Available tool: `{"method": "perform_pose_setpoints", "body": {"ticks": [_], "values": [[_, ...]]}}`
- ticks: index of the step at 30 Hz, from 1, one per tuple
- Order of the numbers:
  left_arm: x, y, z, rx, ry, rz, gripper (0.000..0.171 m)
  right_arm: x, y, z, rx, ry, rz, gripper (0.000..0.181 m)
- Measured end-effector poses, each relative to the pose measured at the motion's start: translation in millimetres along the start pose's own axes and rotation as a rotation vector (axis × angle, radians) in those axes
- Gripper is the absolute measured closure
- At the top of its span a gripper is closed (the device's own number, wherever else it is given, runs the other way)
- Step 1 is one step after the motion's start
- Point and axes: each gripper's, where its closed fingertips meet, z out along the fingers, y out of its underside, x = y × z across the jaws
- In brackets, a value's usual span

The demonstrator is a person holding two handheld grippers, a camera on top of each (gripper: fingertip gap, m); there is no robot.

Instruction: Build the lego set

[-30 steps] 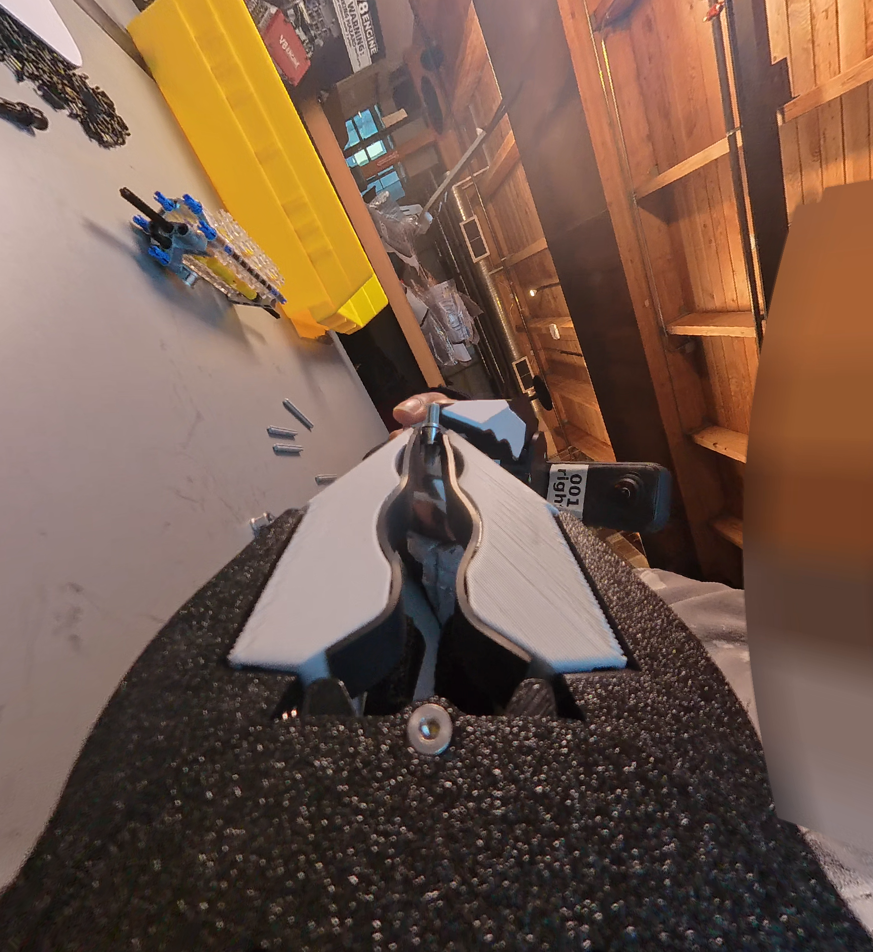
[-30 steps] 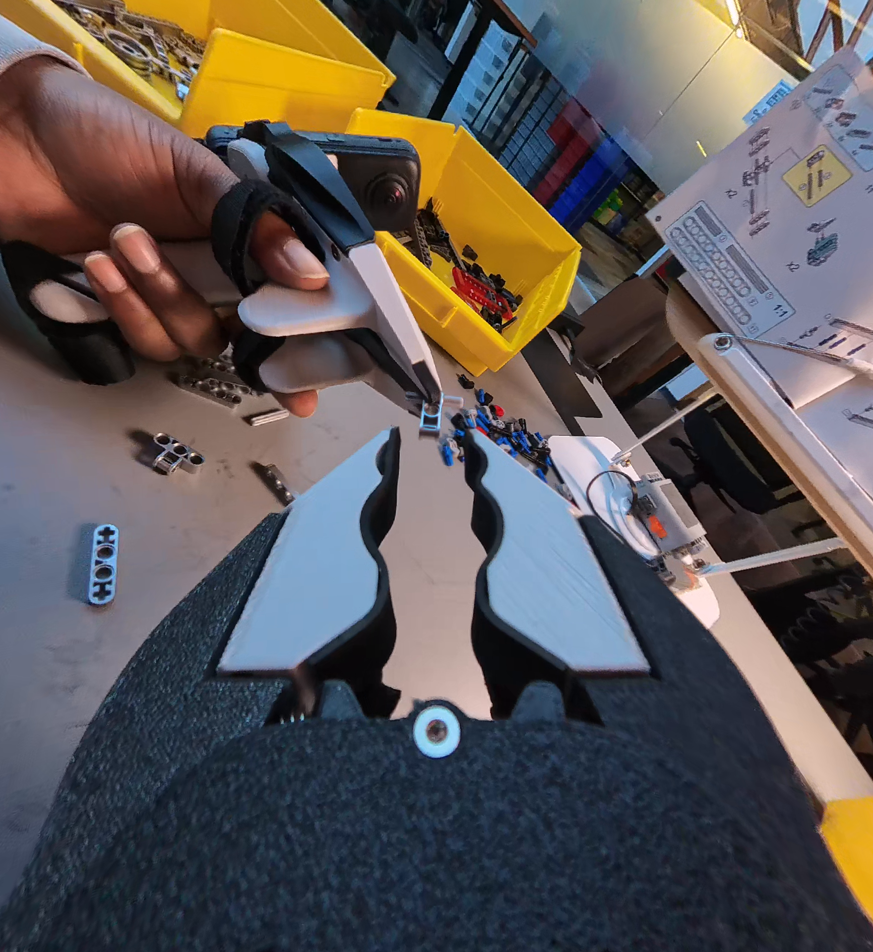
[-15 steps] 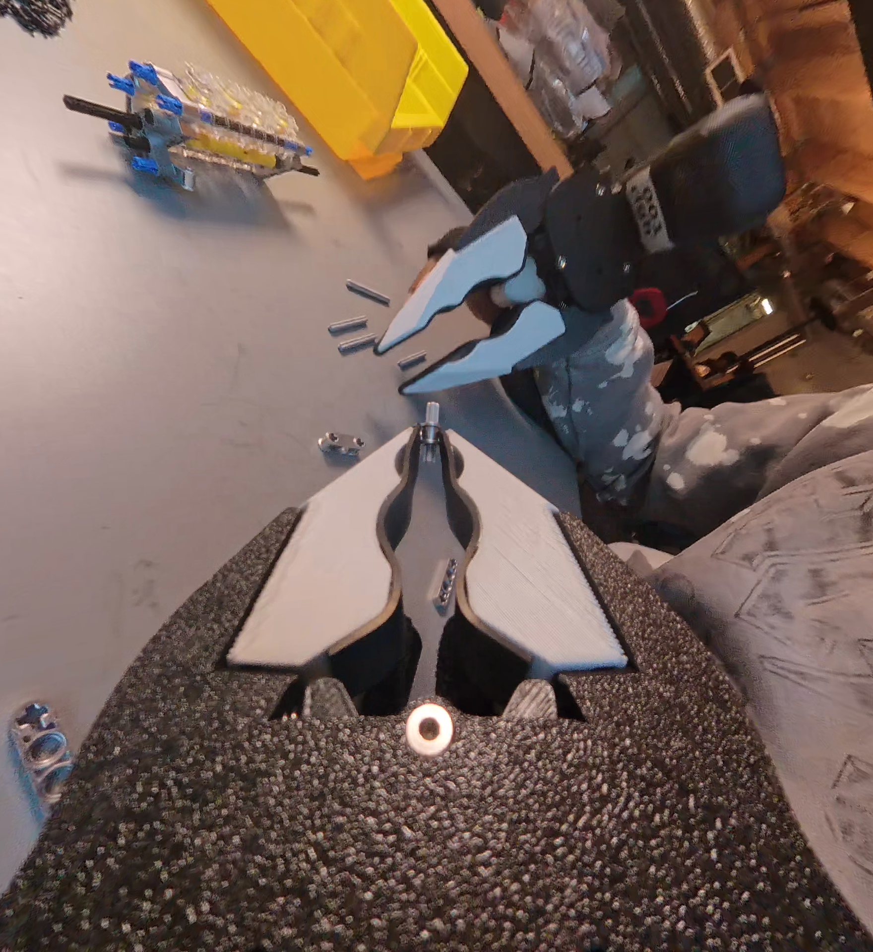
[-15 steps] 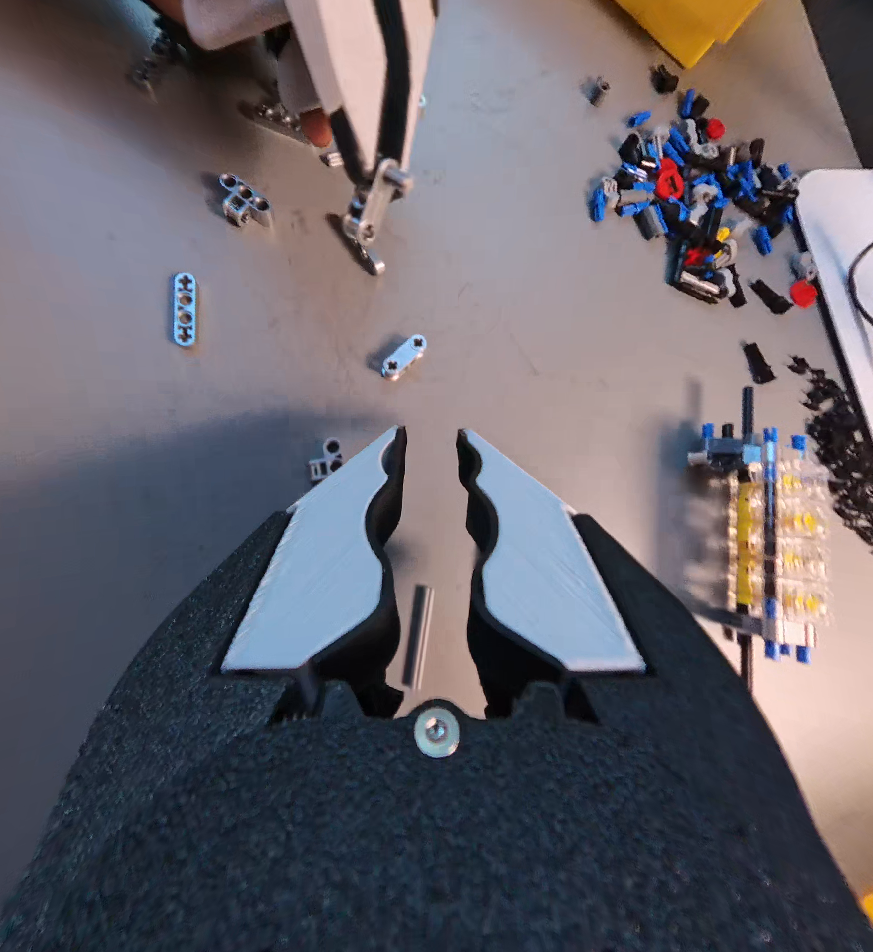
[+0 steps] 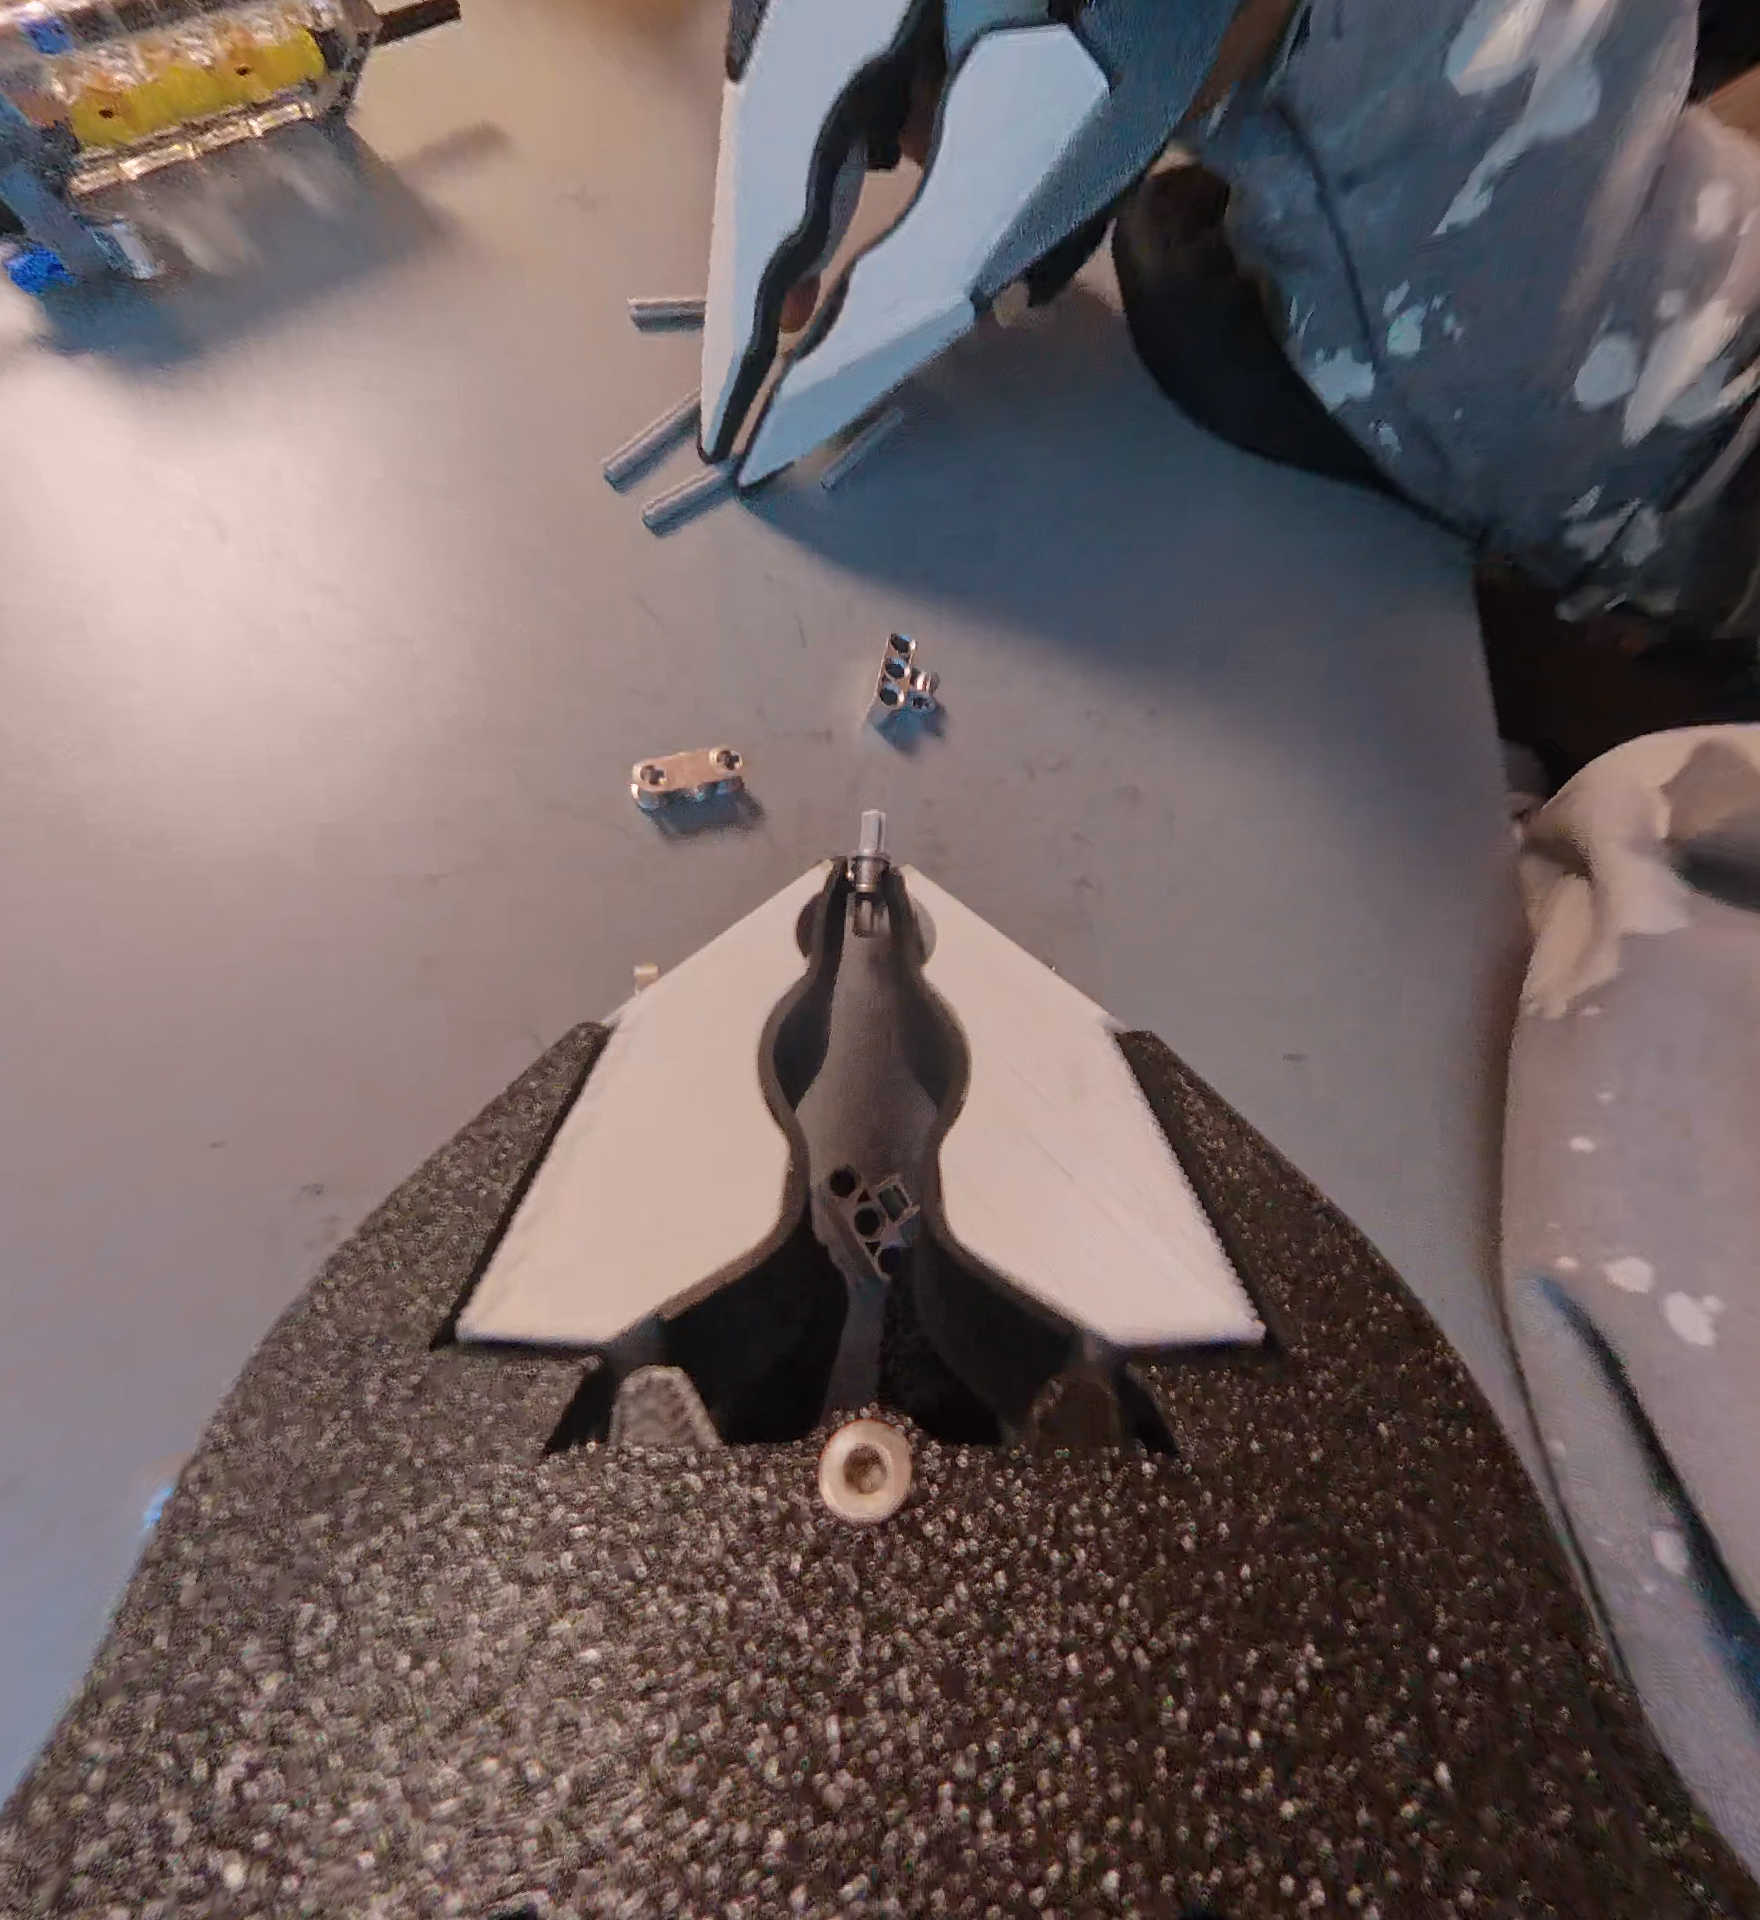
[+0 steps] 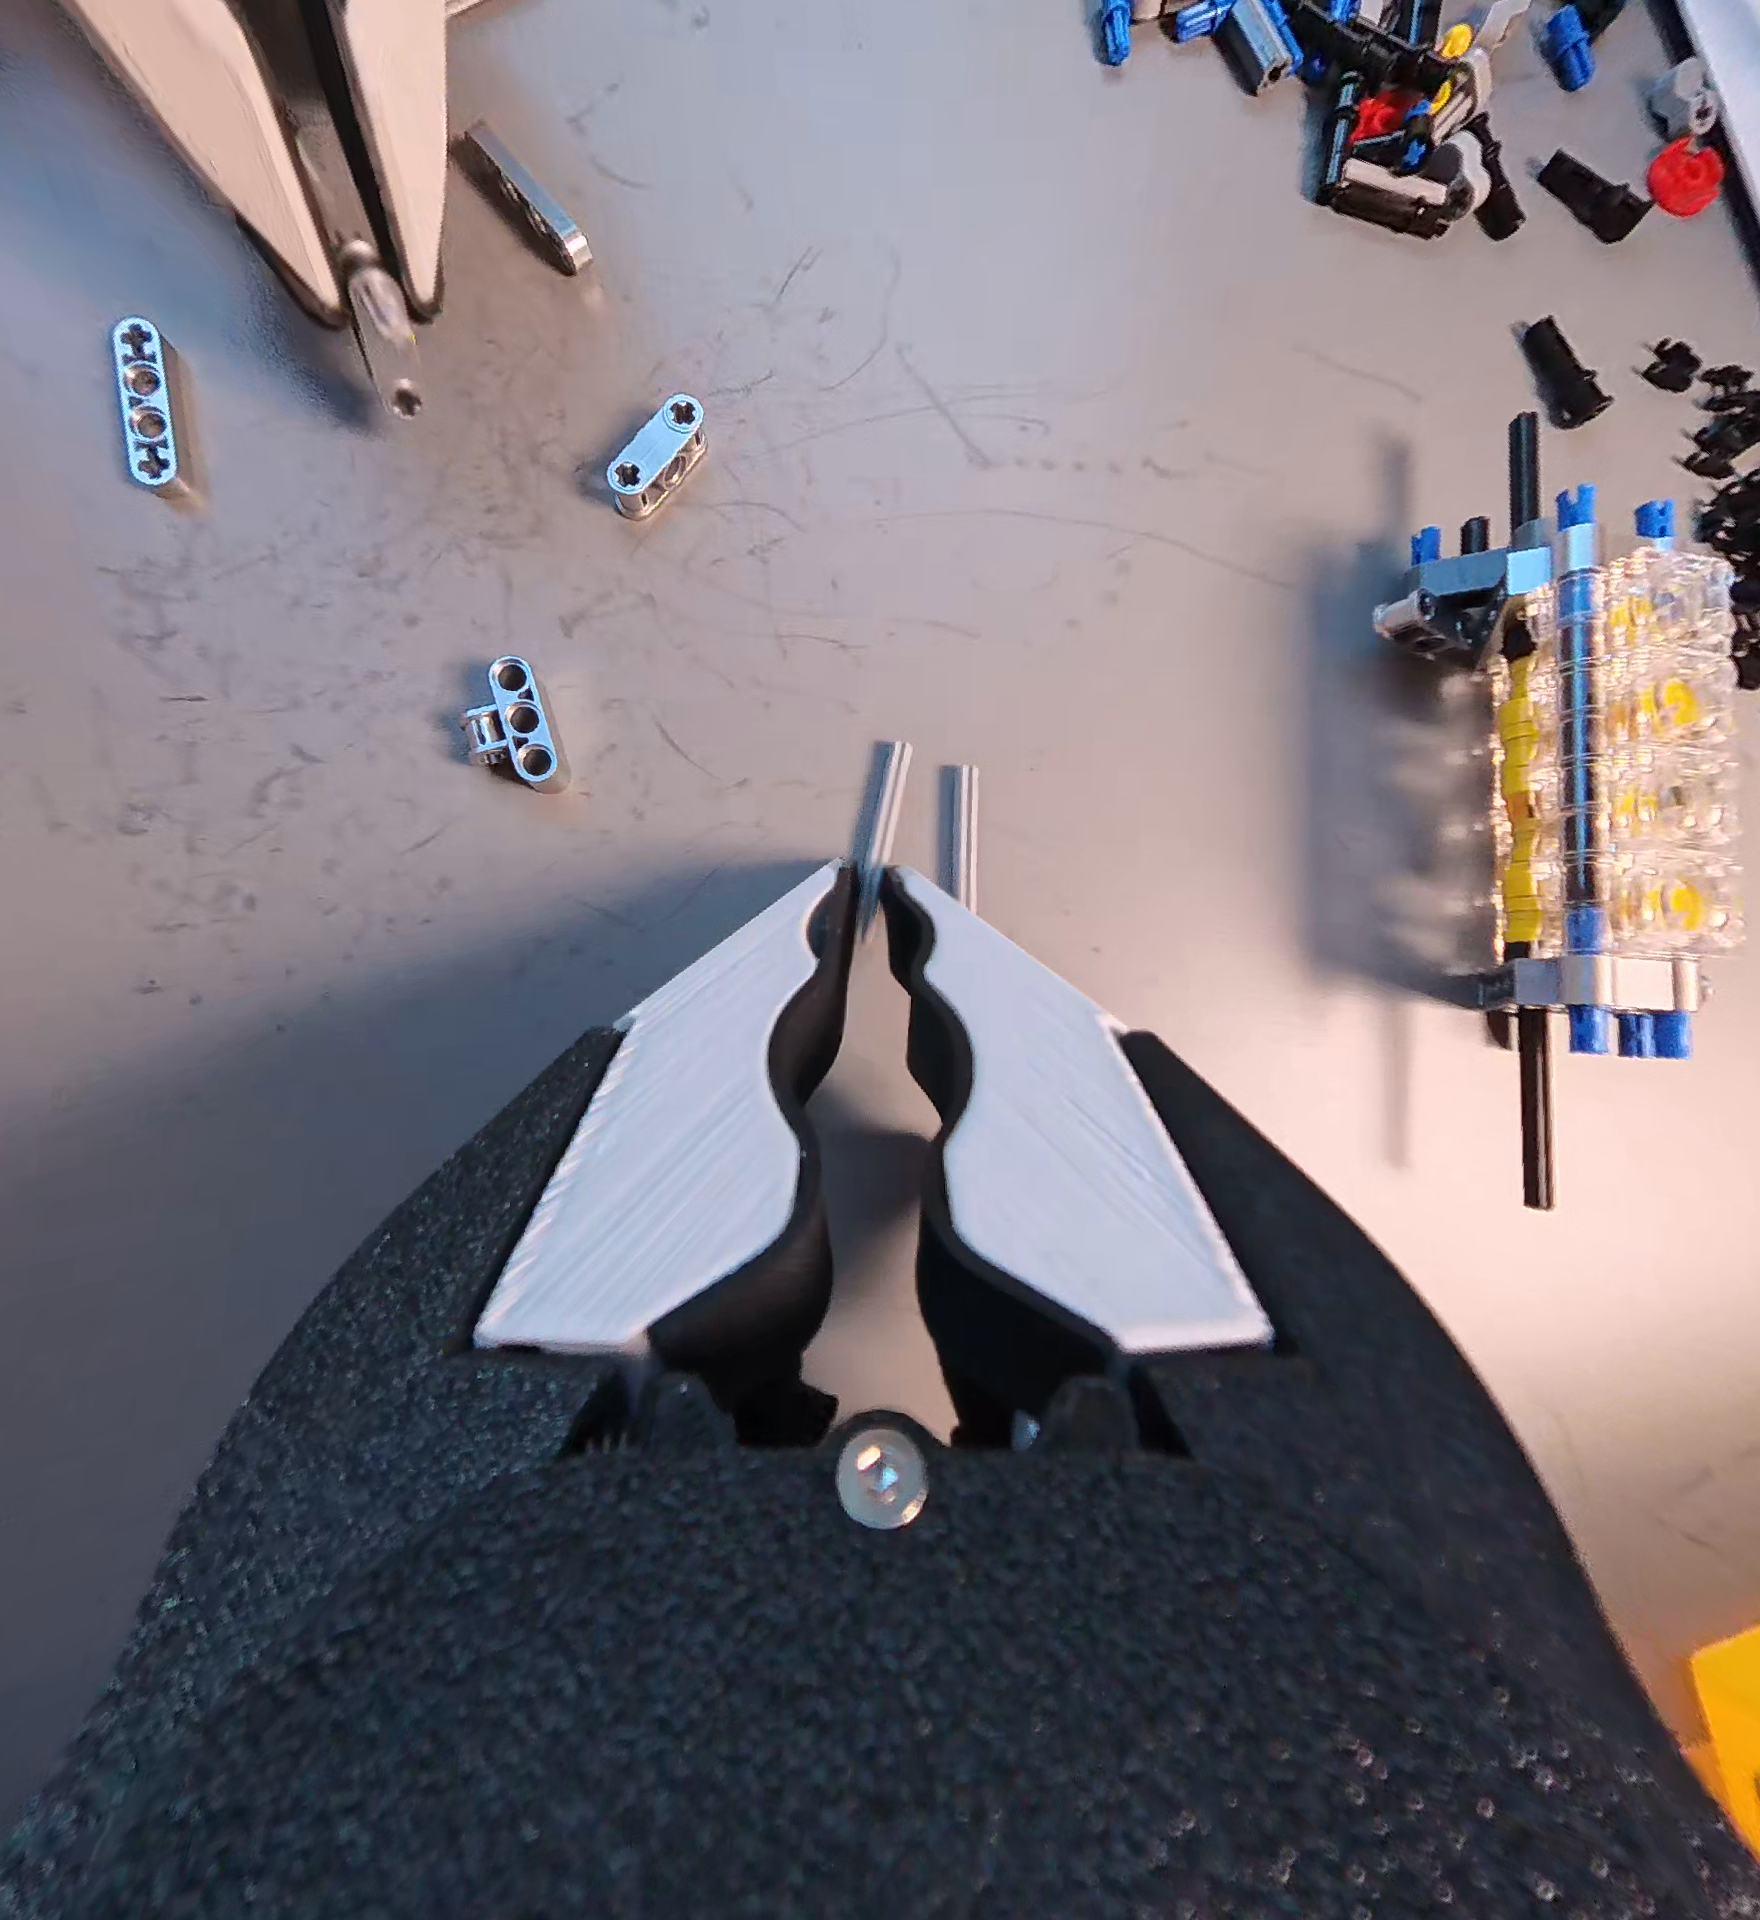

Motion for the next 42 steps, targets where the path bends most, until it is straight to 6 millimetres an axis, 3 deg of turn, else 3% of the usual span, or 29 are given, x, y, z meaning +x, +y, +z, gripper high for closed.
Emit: {"method": "perform_pose_setpoints", "body": {"ticks": [6,13,17,21,27,31,42], "values": [[2,15,3,-0.1,-0.028,0.177,0.166,-2,-3,0,0.005,0.008,-0.03,0.179],[-1,25,2,-0.156,-0.047,0.235,0.161,-22,-33,0,0.135,-0.047,-0.093,0.179],[0,14,-7,-0.095,-0.02,0.185,0.152,-32,-45,-2,0.192,-0.074,-0.119,0.179],[-2,-10,-20,0.052,-0.007,0.121,0.151,-46,-67,-9,0.306,-0.118,-0.153,0.179],[10,-24,-18,0.141,0.026,0.159,0.155,-73,-90,-8,0.4,-0.174,-0.219,0.179],[15,-25,-18,0.145,0.036,0.179,0.165,-79,-94,-7,0.413,-0.184,-0.23,0.179],[21,-29,-18,0.178,0.076,0.157,0.166,-80,-95,-6,0.41,-0.182,-0.226,0.179]]}}
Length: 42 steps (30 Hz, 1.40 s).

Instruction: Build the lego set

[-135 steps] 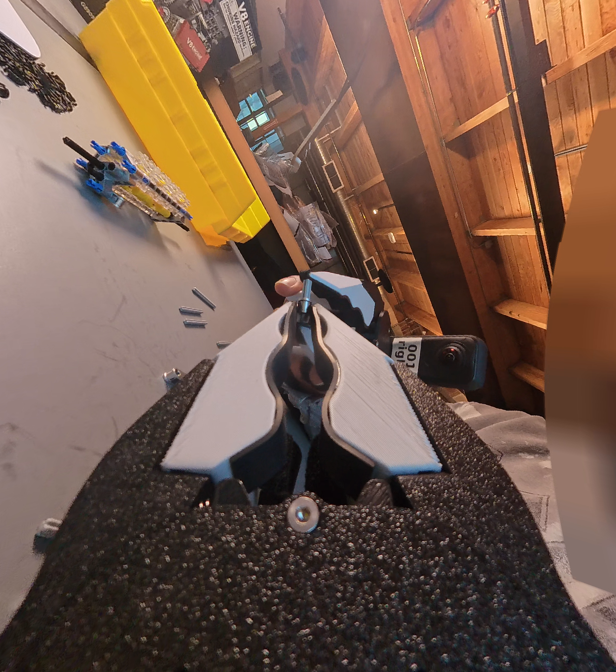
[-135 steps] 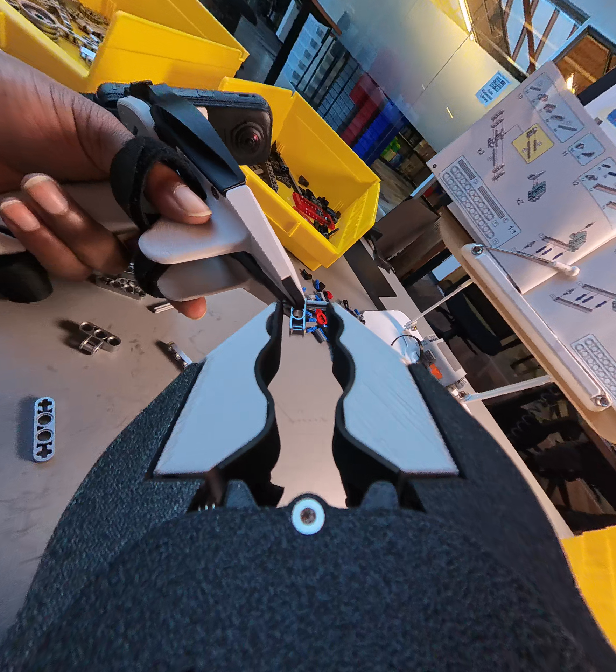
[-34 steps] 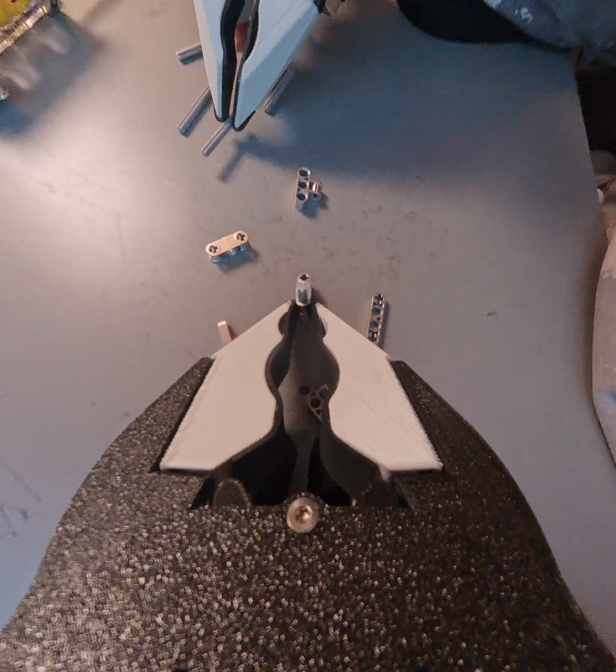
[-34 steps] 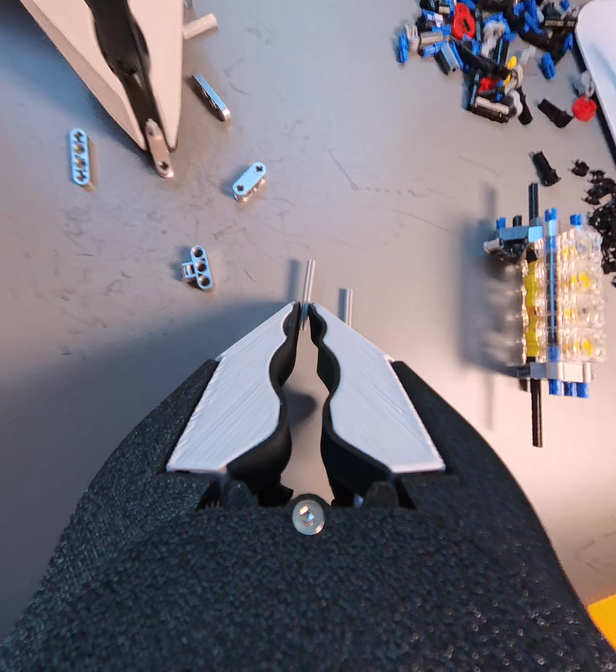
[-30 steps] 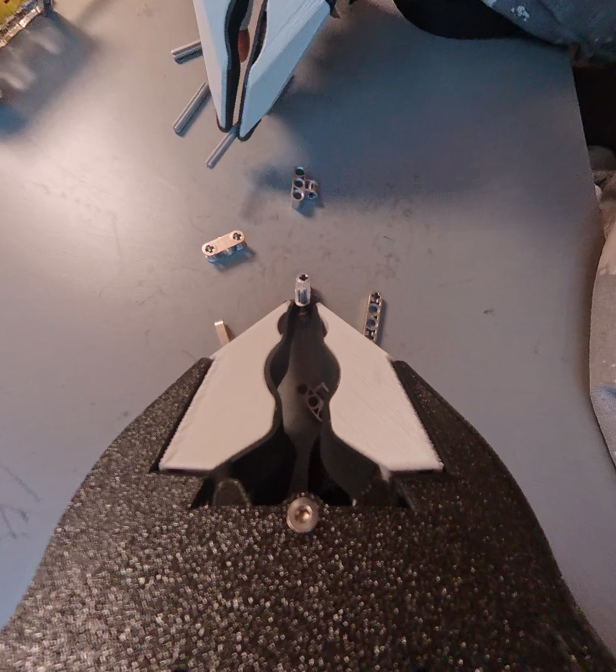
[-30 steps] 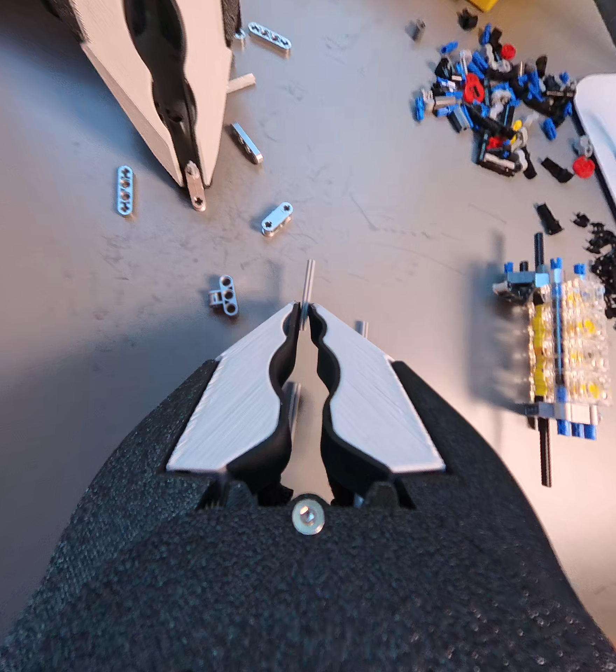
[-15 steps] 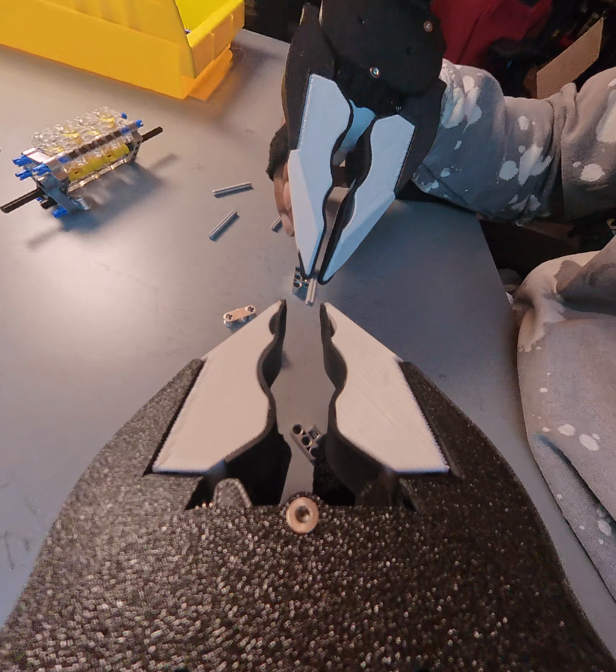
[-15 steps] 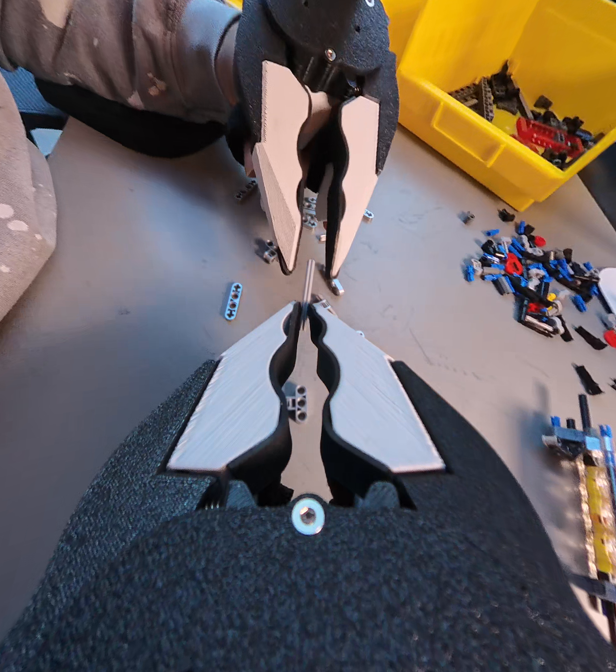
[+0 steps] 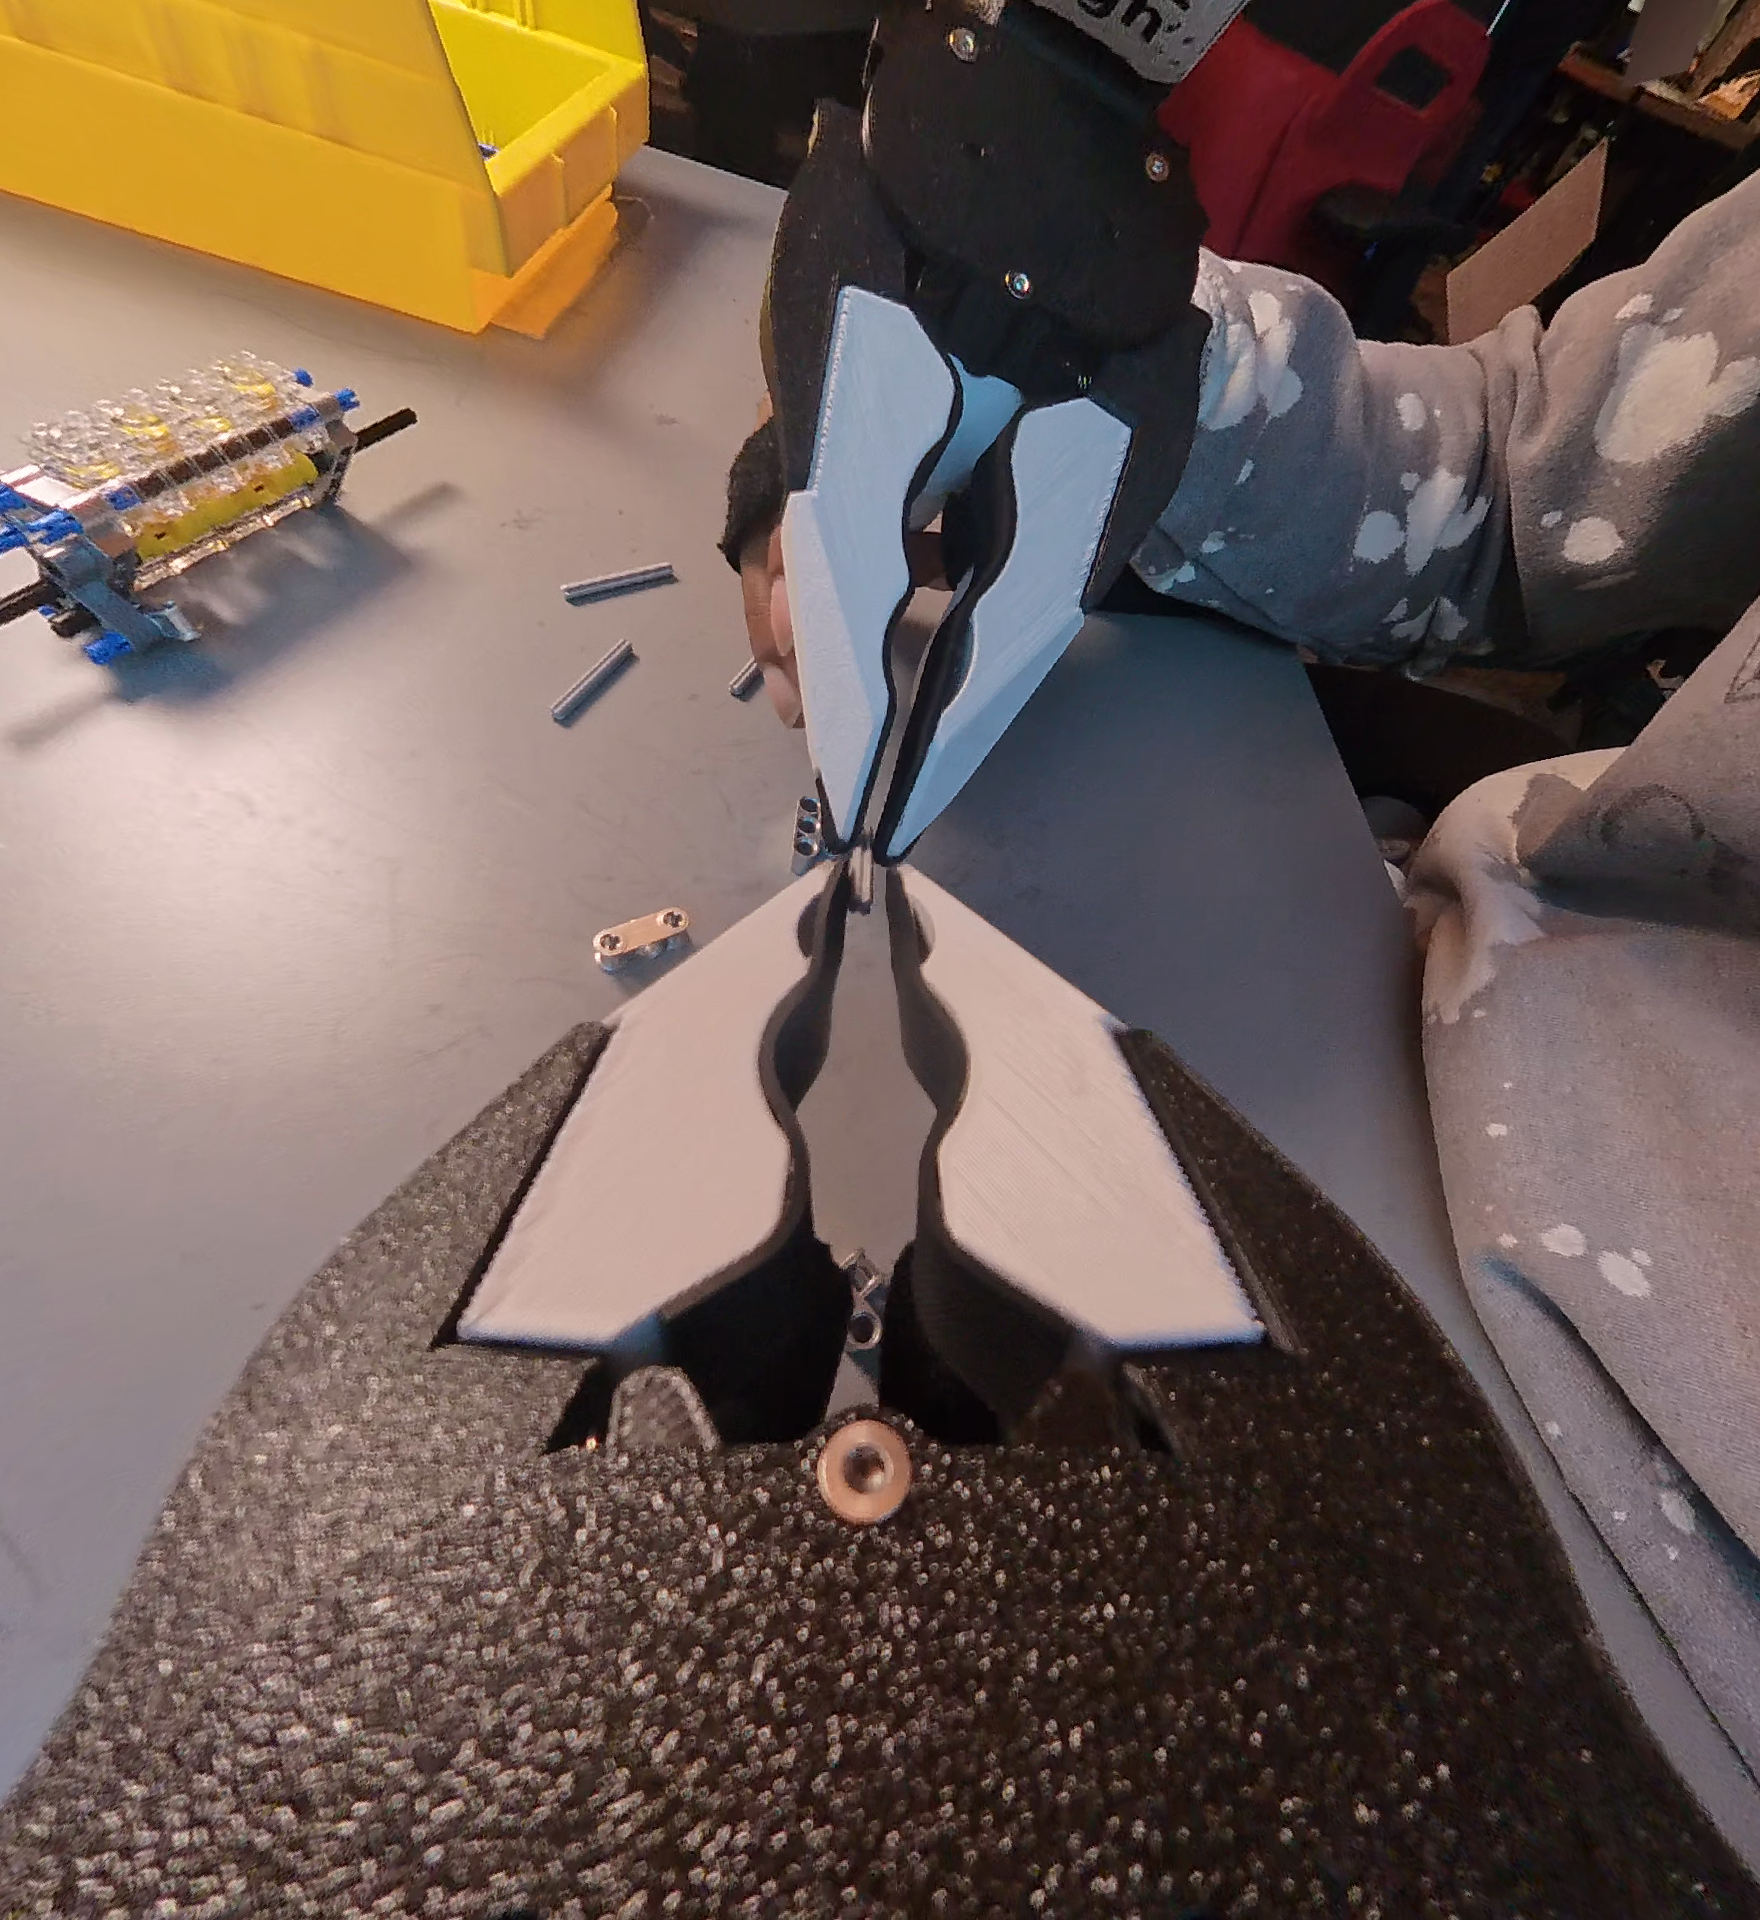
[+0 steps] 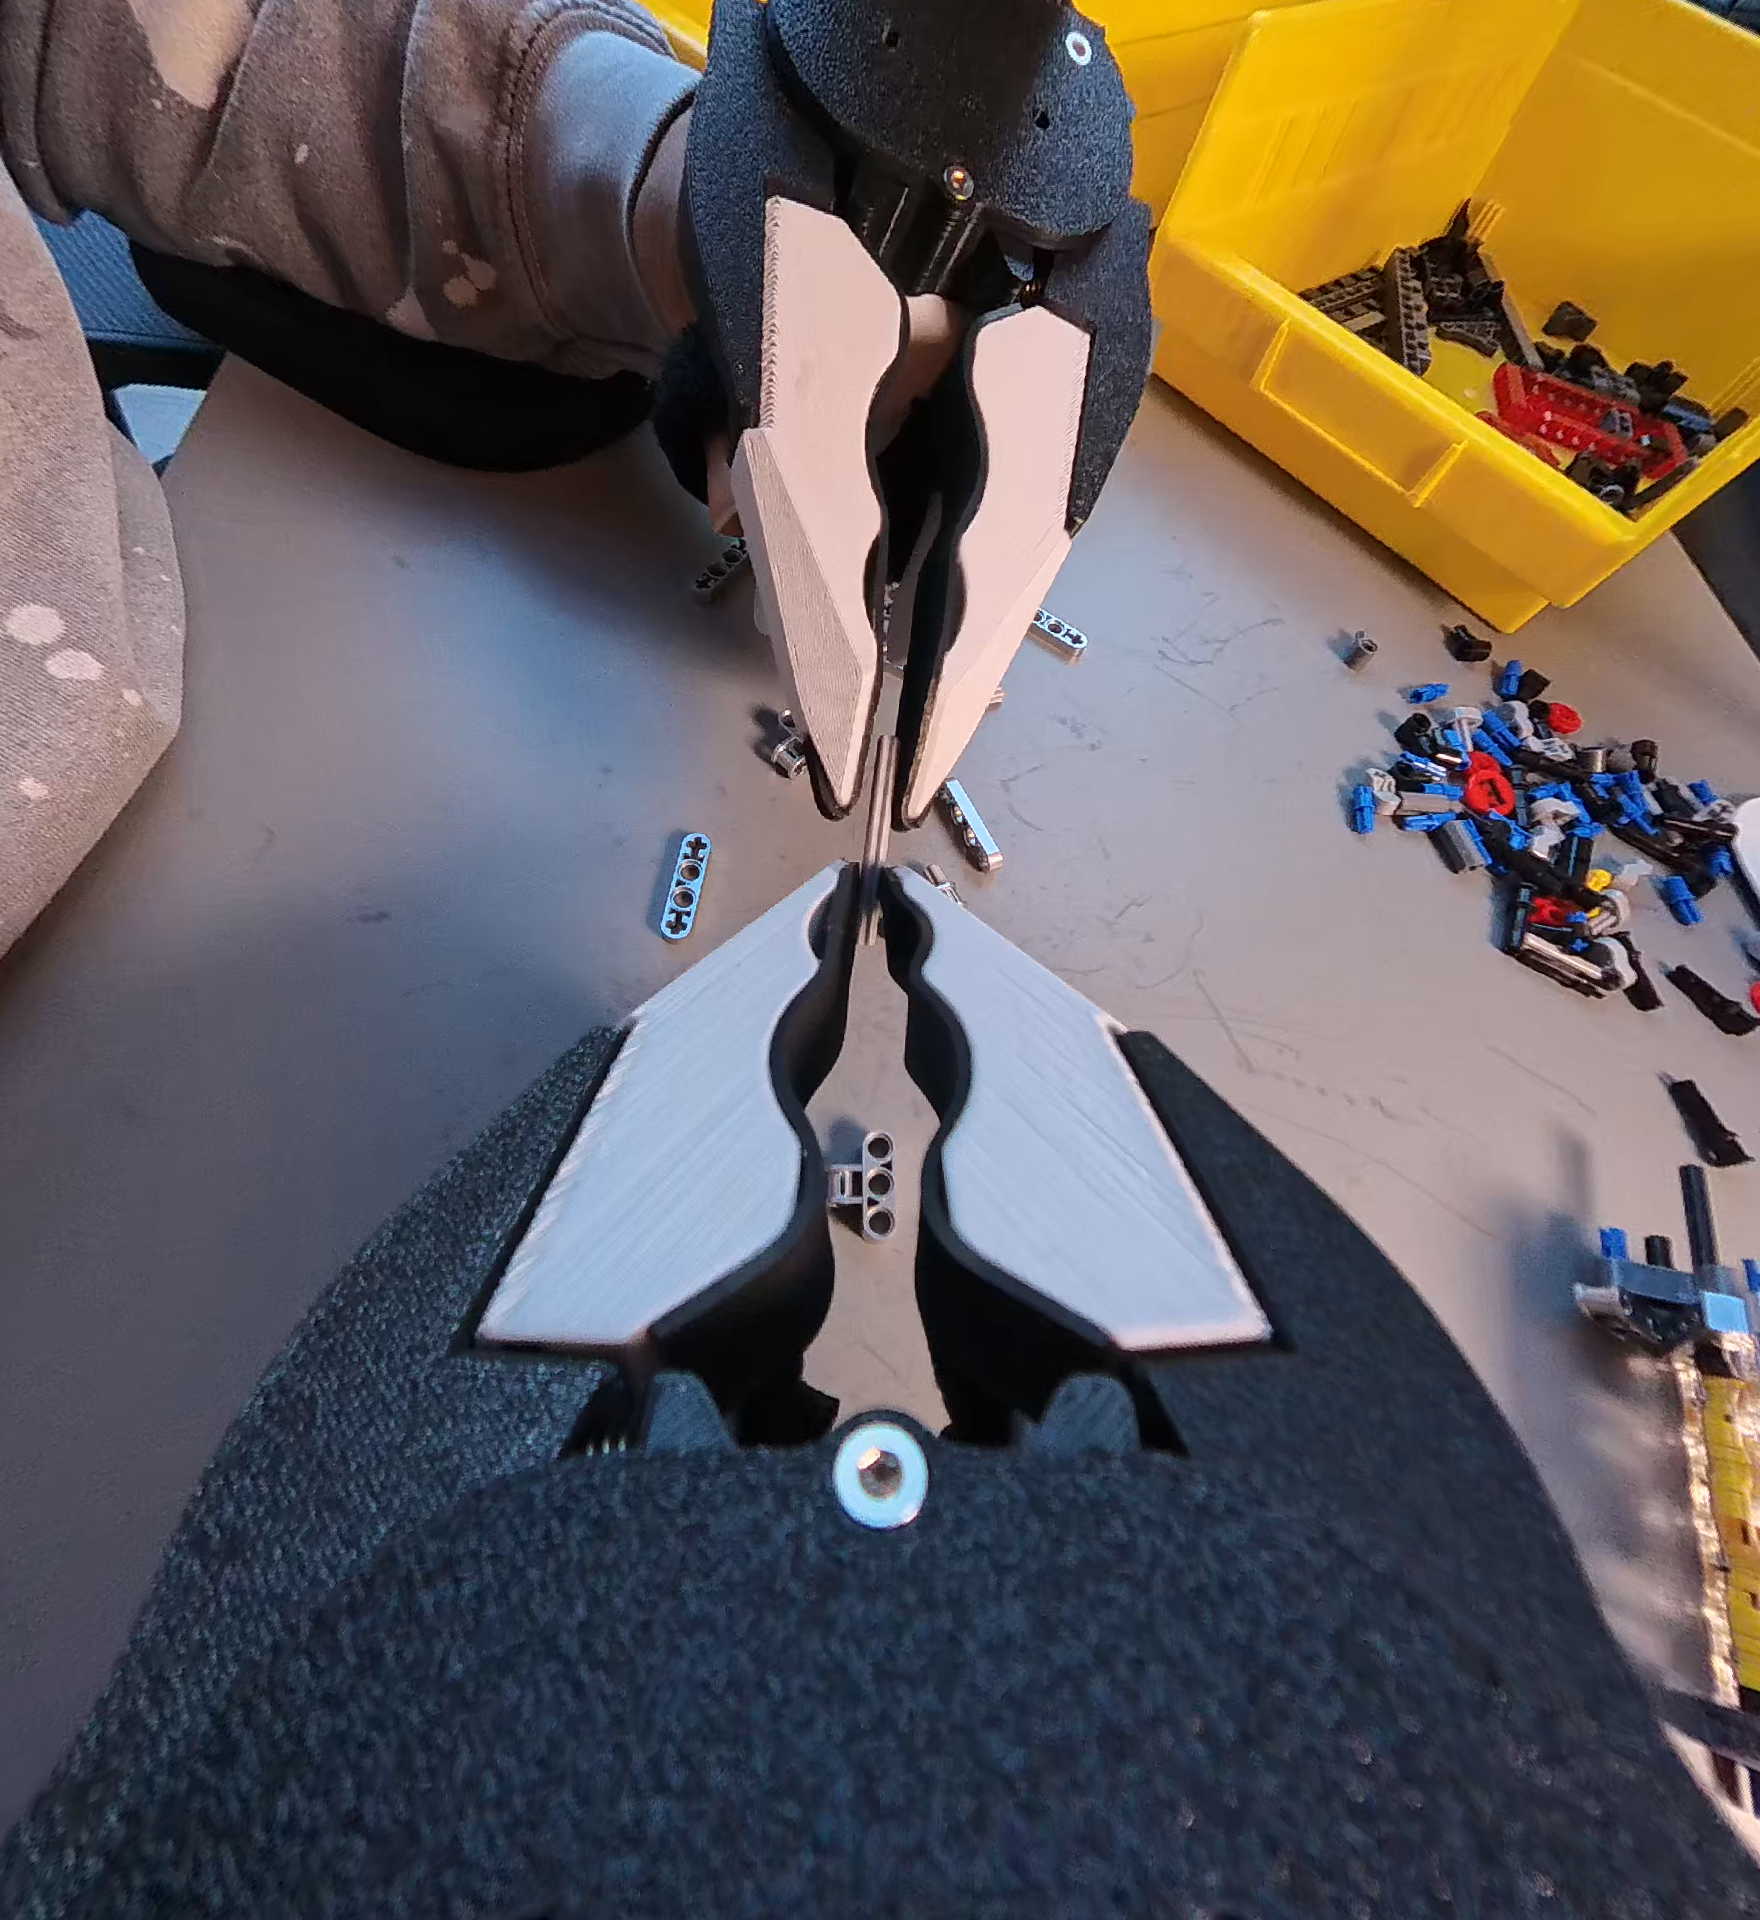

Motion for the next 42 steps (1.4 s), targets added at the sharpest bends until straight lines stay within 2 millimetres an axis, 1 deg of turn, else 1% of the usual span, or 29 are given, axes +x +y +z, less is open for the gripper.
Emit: {"method": "perform_pose_setpoints", "body": {"ticks": [3,5,7,10,13,14,16,18,22,26,29,35,42], "values": [[-1,0,0,0.0,-0.009,0.008,0.169,0,-1,0,0.001,0.001,0.0,0.179],[-1,-4,-2,0.025,-0.013,-0.002,0.169,2,-3,-2,0.018,0.01,0.008,0.179],[-3,-16,-8,0.103,0.005,-0.068,0.169,7,-14,-7,0.084,0.025,0.049,0.179],[-7,-39,-24,0.271,0.059,-0.205,0.169,20,-36,-24,0.237,0.05,0.128,0.181],[-10,-51,-35,0.377,0.109,-0.292,0.17,28,-48,-36,0.334,0.065,0.177,0.181],[-9,-53,-36,0.401,0.126,-0.313,0.17,30,-50,-37,0.353,0.07,0.188,0.179],[-7,-58,-38,0.448,0.168,-0.355,0.17,32,-51,-35,0.369,0.079,0.196,0.166],[-5,-62,-39,0.484,0.201,-0.394,0.17,32,-53,-32,0.383,0.097,0.18,0.165],[-2,-63,-33,0.506,0.241,-0.448,0.17,28,-62,-28,0.423,0.115,0.146,0.166],[-1,-65,-32,0.532,0.268,-0.494,0.17,29,-67,-28,0.443,0.141,0.128,0.178],[-2,-65,-32,0.543,0.283,-0.52,0.17,30,-66,-28,0.444,0.142,0.134,0.178],[0,-68,-34,0.585,0.361,-0.593,0.17,30,-69,-29,0.441,0.178,0.076,0.178],[4,-70,-33,0.585,0.396,-0.606,0.17,27,-72,-32,0.44,0.193,0.018,0.178]]}}
